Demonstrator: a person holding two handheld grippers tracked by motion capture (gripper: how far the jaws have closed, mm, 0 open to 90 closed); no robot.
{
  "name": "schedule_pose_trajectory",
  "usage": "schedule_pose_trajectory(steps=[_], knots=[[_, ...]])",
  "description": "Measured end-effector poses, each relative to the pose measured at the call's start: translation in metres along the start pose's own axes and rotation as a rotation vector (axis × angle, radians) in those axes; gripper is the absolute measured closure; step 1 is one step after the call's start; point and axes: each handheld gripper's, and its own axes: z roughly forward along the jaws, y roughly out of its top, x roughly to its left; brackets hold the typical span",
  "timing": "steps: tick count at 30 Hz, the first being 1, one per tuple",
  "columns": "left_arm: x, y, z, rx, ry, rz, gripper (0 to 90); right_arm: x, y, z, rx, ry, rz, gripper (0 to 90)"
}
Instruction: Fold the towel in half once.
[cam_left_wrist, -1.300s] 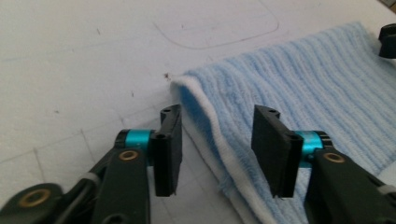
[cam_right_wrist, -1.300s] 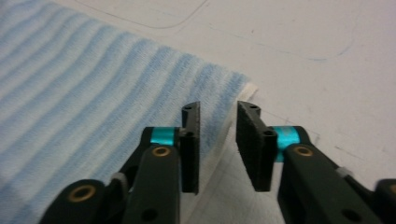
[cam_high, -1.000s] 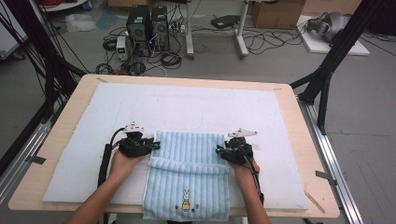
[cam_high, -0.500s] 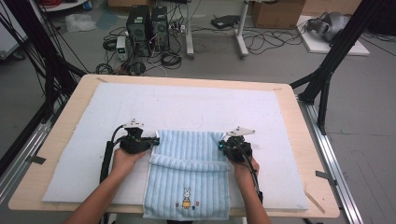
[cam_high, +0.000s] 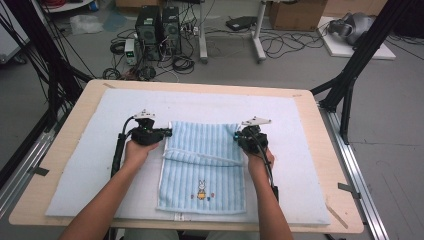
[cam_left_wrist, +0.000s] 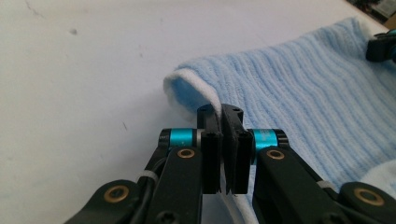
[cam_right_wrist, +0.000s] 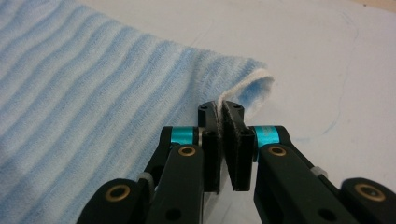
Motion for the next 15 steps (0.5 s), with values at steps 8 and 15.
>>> schedule_pose_trajectory(steps=[8, 15], knots=[[0.015, -0.001, 0.011, -0.006, -0.018, -0.030, 85.8, -0.003, 0.010, 0.012, 0.002, -0.038, 0.004, 86.0], [0.015, 0.000, 0.015, -0.003, 0.006, -0.038, 66.1, -0.004, 0.007, 0.019, 0.027, -0.050, 0.000, 82.6]])
